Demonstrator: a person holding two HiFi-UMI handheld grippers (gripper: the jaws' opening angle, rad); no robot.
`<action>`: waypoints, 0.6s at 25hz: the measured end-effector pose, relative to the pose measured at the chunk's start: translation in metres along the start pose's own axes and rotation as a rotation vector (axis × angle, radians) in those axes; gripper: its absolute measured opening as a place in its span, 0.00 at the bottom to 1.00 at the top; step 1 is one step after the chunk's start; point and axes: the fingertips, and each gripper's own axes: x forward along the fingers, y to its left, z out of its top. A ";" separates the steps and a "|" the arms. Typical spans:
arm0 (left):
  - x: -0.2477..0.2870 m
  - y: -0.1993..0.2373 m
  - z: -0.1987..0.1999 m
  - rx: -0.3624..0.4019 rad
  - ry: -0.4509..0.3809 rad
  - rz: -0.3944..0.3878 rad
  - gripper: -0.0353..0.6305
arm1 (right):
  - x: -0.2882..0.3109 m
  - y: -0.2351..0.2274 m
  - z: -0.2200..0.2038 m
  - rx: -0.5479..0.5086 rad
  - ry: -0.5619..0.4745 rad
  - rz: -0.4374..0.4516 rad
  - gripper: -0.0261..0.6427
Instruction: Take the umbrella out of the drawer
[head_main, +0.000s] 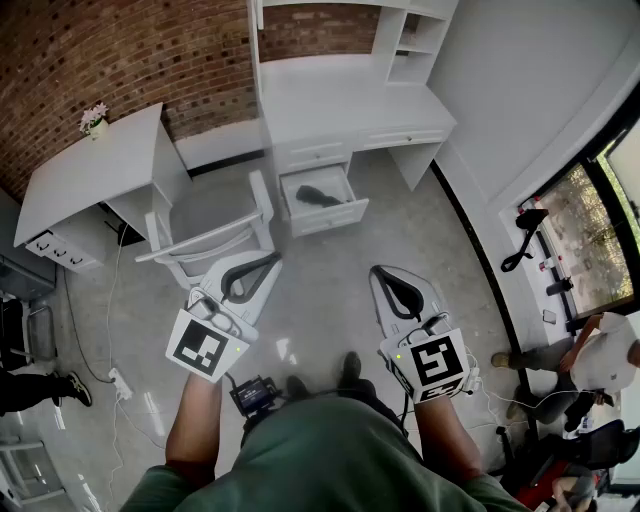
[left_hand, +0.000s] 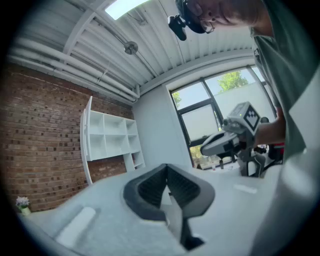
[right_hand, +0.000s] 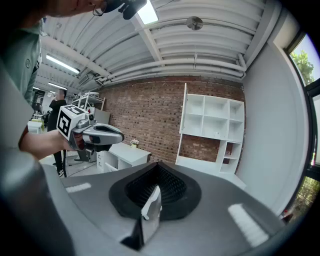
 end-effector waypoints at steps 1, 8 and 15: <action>0.001 0.000 -0.001 0.001 0.001 -0.001 0.06 | 0.001 0.000 0.000 0.001 -0.001 -0.001 0.05; 0.004 0.000 -0.003 0.006 0.003 -0.008 0.06 | 0.002 -0.002 -0.001 0.003 -0.003 0.002 0.05; 0.005 0.003 -0.003 -0.005 0.000 -0.015 0.06 | 0.005 -0.004 0.004 0.036 -0.029 0.004 0.05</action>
